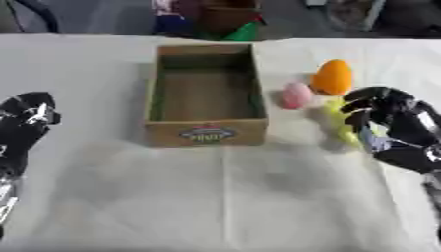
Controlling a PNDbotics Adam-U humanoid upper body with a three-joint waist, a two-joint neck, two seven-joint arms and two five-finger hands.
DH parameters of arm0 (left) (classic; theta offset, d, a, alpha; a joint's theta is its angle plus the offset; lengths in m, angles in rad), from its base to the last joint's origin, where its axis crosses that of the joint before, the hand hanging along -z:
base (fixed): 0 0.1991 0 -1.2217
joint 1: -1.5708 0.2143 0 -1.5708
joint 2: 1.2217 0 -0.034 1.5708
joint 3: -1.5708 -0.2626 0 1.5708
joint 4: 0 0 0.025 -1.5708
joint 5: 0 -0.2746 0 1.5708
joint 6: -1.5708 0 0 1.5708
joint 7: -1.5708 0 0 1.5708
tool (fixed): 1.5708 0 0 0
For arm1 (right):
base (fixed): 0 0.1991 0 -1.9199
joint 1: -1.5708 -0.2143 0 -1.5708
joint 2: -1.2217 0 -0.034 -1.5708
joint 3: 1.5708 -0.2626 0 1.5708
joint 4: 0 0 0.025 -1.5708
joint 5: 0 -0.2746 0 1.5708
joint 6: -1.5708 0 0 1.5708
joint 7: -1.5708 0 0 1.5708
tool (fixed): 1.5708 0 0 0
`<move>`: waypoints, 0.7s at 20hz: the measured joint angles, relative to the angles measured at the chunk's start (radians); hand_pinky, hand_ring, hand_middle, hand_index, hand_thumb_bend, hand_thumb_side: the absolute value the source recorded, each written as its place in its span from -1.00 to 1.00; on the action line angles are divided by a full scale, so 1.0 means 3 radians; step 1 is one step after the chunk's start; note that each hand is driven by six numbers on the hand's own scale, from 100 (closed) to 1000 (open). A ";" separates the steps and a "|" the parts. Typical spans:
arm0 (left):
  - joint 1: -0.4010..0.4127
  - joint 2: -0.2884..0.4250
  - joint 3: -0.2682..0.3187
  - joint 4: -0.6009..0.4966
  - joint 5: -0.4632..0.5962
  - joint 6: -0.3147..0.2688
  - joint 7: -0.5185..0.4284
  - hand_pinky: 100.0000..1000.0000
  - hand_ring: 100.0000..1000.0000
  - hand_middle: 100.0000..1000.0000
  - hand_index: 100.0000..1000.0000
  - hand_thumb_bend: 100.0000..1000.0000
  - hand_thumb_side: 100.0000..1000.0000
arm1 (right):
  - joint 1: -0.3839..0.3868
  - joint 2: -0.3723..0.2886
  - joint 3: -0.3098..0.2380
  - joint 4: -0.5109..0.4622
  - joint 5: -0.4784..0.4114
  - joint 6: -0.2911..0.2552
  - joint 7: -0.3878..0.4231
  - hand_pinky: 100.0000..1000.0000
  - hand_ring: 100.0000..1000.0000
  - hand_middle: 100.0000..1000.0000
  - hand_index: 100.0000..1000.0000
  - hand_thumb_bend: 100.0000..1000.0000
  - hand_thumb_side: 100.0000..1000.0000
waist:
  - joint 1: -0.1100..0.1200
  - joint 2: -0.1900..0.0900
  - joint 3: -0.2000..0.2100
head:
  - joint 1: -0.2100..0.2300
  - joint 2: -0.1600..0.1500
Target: Pick up objects on the table and place them in the box.
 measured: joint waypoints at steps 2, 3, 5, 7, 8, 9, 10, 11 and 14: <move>0.0000 0.0000 0.0000 0.0000 0.0000 0.0000 -0.0001 0.19 -0.04 -0.11 0.26 -0.84 -0.67 | -0.0052 -0.0060 0.0000 0.0028 0.0003 -0.0027 -0.0013 0.16 0.36 0.36 0.49 -1.00 -0.87 | 0.0000 -0.0001 0.0005 | -0.0011 0.0000; 0.0000 0.0000 0.0000 0.0000 0.0000 0.0000 -0.0001 0.19 -0.04 -0.11 0.26 -0.84 -0.67 | -0.0084 -0.0097 0.0001 0.0048 0.0008 -0.0044 -0.0022 0.16 0.36 0.37 0.49 -1.00 -0.87 | 0.0000 -0.0001 0.0009 | -0.0014 0.0001; 0.0001 0.0000 -0.0001 0.0000 0.0000 0.0001 -0.0002 0.19 -0.04 -0.11 0.26 -0.84 -0.67 | -0.0146 -0.0178 0.0001 0.0096 0.0023 -0.0083 -0.0046 0.17 0.39 0.41 0.51 -1.00 -0.86 | -0.0002 -0.0002 0.0016 | -0.0019 0.0001; 0.0003 0.0000 -0.0002 0.0000 0.0000 0.0004 -0.0006 0.19 -0.04 -0.11 0.26 -0.84 -0.67 | -0.0218 -0.0269 0.0003 0.0150 0.0061 -0.0139 -0.0057 0.20 0.43 0.47 0.54 -1.00 -0.83 | -0.0003 -0.0003 0.0017 | -0.0029 0.0002; 0.0004 0.0000 -0.0004 0.0000 0.0000 0.0004 -0.0008 0.19 -0.04 -0.11 0.26 -0.84 -0.67 | -0.0262 -0.0320 0.0004 0.0182 0.0094 -0.0175 -0.0057 0.22 0.46 0.51 0.56 -1.00 -0.82 | -0.0004 -0.0003 0.0018 | -0.0033 0.0003; 0.0004 0.0000 -0.0010 0.0000 0.0000 0.0004 -0.0010 0.19 -0.04 -0.11 0.26 -0.83 -0.67 | -0.0308 -0.0373 0.0011 0.0218 0.0135 -0.0216 -0.0049 0.24 0.49 0.54 0.58 -0.95 -0.81 | -0.0005 -0.0003 0.0019 | -0.0039 0.0003; 0.0004 0.0000 -0.0017 0.0000 0.0000 0.0004 -0.0012 0.19 -0.04 -0.11 0.26 -0.83 -0.67 | -0.0350 -0.0420 0.0023 0.0258 0.0178 -0.0260 -0.0032 0.28 0.53 0.58 0.60 -0.84 -0.79 | -0.0007 -0.0005 0.0020 | -0.0042 0.0003; 0.0004 0.0000 -0.0020 0.0000 0.0000 0.0004 -0.0014 0.19 -0.04 -0.11 0.26 -0.83 -0.67 | -0.0392 -0.0460 0.0034 0.0304 0.0227 -0.0303 -0.0008 0.28 0.53 0.59 0.61 -0.82 -0.78 | -0.0009 -0.0006 0.0022 | -0.0043 0.0003; 0.0004 0.0000 -0.0021 0.0000 0.0000 0.0008 -0.0020 0.19 -0.04 -0.11 0.26 -0.84 -0.67 | -0.0522 -0.0567 0.0079 0.0457 0.0389 -0.0459 0.0120 0.38 0.65 0.69 0.68 -0.61 -0.67 | -0.0012 -0.0011 0.0035 | -0.0046 0.0003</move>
